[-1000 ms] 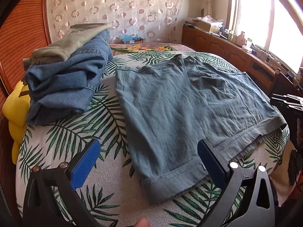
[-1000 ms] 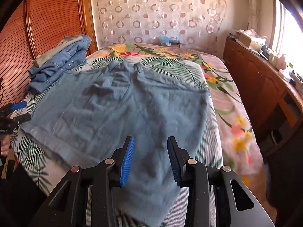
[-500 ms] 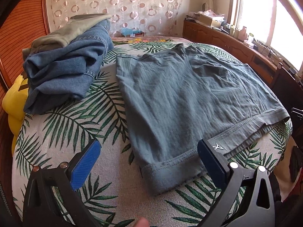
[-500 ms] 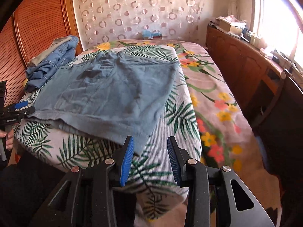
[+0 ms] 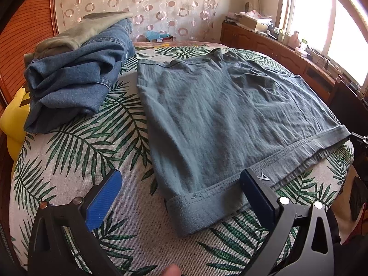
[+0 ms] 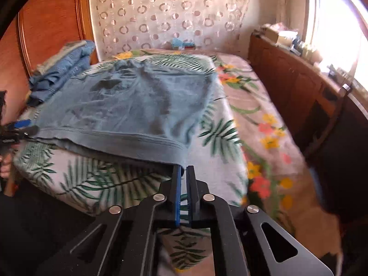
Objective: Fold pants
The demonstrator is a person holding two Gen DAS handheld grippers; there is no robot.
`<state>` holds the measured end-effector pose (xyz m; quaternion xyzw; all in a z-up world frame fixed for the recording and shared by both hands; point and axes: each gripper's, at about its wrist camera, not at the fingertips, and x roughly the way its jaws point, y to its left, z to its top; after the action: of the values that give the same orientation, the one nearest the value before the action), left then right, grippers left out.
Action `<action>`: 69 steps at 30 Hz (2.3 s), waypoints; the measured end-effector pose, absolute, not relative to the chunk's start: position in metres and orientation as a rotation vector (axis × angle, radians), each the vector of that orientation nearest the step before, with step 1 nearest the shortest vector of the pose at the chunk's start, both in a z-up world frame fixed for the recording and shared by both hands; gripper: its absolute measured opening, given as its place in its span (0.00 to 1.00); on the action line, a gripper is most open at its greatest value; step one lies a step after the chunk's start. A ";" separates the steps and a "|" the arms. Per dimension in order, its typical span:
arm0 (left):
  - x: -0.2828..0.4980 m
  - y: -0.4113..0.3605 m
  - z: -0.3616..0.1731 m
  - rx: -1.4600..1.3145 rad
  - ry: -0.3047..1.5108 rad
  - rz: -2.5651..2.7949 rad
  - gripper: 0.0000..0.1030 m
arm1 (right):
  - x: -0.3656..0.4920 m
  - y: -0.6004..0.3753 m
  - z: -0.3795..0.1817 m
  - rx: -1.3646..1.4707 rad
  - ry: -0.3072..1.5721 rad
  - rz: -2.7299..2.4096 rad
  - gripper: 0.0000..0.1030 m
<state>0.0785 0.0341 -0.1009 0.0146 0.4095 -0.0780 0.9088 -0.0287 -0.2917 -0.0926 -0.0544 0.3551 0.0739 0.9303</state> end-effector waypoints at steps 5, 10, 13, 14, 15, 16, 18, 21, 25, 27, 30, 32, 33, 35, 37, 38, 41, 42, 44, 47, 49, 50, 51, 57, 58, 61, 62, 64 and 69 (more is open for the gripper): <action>0.077 0.034 -0.101 0.027 0.842 -0.164 0.99 | -0.035 -0.311 -0.082 -0.111 0.721 0.125 0.00; 0.077 0.034 -0.102 0.026 0.840 -0.163 0.99 | -0.035 -0.311 -0.086 -0.021 0.731 0.165 0.01; 0.077 0.034 -0.102 0.025 0.839 -0.164 0.99 | -0.028 -0.305 -0.088 0.004 0.724 0.180 0.06; 0.077 0.034 -0.101 0.025 0.839 -0.163 1.00 | -0.025 -0.304 -0.088 0.016 0.717 0.181 0.13; 0.077 0.034 -0.101 0.025 0.839 -0.162 1.00 | -0.022 -0.305 -0.089 0.032 0.714 0.186 0.23; 0.077 0.034 -0.101 0.025 0.838 -0.163 1.00 | -0.017 -0.303 -0.090 0.044 0.716 0.193 0.28; 0.076 0.034 -0.101 0.026 0.833 -0.164 1.00 | -0.010 -0.299 -0.096 0.053 0.726 0.196 0.32; 0.076 0.034 -0.101 0.026 0.833 -0.165 1.00 | -0.006 -0.297 -0.105 0.069 0.755 0.206 0.32; 0.076 0.034 -0.101 0.026 0.829 -0.166 1.00 | -0.010 -0.298 -0.105 0.048 0.768 0.201 0.27; 0.076 0.035 -0.100 0.026 0.828 -0.166 1.00 | -0.012 -0.300 -0.104 0.030 0.775 0.209 0.12; 0.076 0.035 -0.101 0.026 0.827 -0.167 1.00 | -0.016 -0.300 -0.096 0.009 0.761 0.213 0.09; 0.075 0.035 -0.101 0.026 0.827 -0.167 1.00 | -0.017 -0.301 -0.097 0.001 0.769 0.214 0.09; 0.075 0.035 -0.101 0.026 0.828 -0.167 1.00 | -0.016 -0.300 -0.098 -0.001 0.775 0.212 0.09; 0.075 0.035 -0.101 0.026 0.828 -0.167 1.00 | -0.016 -0.301 -0.100 0.001 0.780 0.211 0.09; 0.075 0.035 -0.101 0.027 0.830 -0.167 1.00 | -0.018 -0.301 -0.099 0.010 0.776 0.208 0.09; 0.075 0.035 -0.100 0.028 0.831 -0.167 1.00 | -0.018 -0.302 -0.098 0.021 0.773 0.214 0.10; 0.074 0.035 -0.100 0.029 0.839 -0.165 1.00 | -0.020 -0.301 -0.091 0.008 0.754 0.198 0.17; 0.074 0.036 -0.100 0.027 0.842 -0.162 1.00 | -0.020 -0.301 -0.090 0.002 0.745 0.188 0.17; 0.072 0.040 -0.099 0.012 0.841 -0.156 0.99 | -0.022 -0.302 -0.082 0.010 0.717 0.179 0.18; 0.068 0.045 -0.096 0.003 0.834 -0.153 0.99 | -0.024 -0.299 -0.075 0.019 0.674 0.172 0.25; 0.064 0.050 -0.093 -0.015 0.825 -0.155 0.99 | -0.024 -0.294 -0.071 0.033 0.652 0.181 0.30; 0.063 0.053 -0.091 -0.027 0.822 -0.160 0.95 | -0.024 -0.290 -0.071 0.041 0.646 0.191 0.32; 0.062 0.054 -0.090 -0.034 0.820 -0.162 0.92 | -0.023 -0.287 -0.071 0.045 0.644 0.201 0.34; 0.057 0.061 -0.085 -0.050 0.806 -0.166 0.76 | -0.016 -0.265 -0.082 0.031 0.646 0.251 0.35; 0.057 0.061 -0.085 -0.056 0.806 -0.171 0.74 | -0.015 -0.262 -0.084 0.029 0.649 0.255 0.35; 0.056 0.060 -0.091 -0.059 0.825 -0.180 0.62 | -0.010 -0.264 -0.090 0.027 0.663 0.259 0.35; 0.057 0.059 -0.092 -0.058 0.830 -0.184 0.60 | -0.010 -0.263 -0.093 0.021 0.666 0.260 0.35; 0.054 0.056 -0.094 -0.045 0.825 -0.185 0.59 | -0.008 -0.262 -0.097 0.014 0.673 0.260 0.35; 0.053 0.053 -0.094 -0.025 0.821 -0.186 0.54 | 0.002 -0.263 -0.101 0.015 0.694 0.255 0.35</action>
<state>0.0534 0.0532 -0.0943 -0.0120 0.3986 -0.0901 0.9126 0.0016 -0.2629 -0.1014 0.0074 0.3392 0.1246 0.9324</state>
